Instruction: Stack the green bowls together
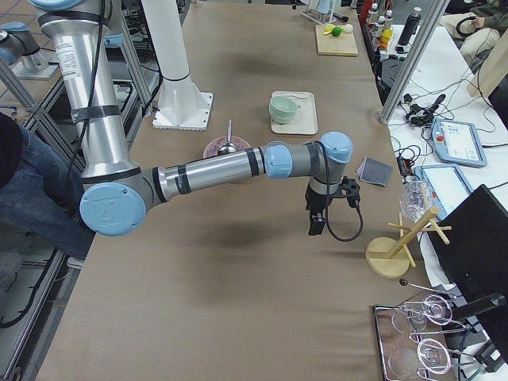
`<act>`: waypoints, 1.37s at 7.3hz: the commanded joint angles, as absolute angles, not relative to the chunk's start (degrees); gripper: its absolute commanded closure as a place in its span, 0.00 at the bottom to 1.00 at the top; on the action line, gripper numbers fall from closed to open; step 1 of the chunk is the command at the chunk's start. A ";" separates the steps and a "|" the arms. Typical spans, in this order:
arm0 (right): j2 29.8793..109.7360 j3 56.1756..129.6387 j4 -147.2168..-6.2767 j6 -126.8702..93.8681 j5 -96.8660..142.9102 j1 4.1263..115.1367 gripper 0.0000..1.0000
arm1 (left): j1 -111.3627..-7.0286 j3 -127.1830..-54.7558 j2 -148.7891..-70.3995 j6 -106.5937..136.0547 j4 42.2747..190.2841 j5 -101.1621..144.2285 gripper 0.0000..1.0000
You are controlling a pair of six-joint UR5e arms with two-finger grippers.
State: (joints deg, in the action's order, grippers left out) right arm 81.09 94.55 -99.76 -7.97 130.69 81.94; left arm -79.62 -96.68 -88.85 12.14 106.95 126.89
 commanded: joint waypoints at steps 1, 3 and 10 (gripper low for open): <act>87.24 96.66 -99.58 -6.77 134.56 85.77 0.00 | -81.38 -96.16 -86.23 12.13 107.40 127.00 0.02; 90.61 99.57 -99.75 -6.94 135.78 86.74 0.00 | -83.76 -96.94 -85.00 12.39 106.61 130.40 0.02; 90.35 100.02 -99.93 -7.47 136.76 87.45 0.00 | -86.84 -96.42 -85.17 12.57 104.41 134.03 0.02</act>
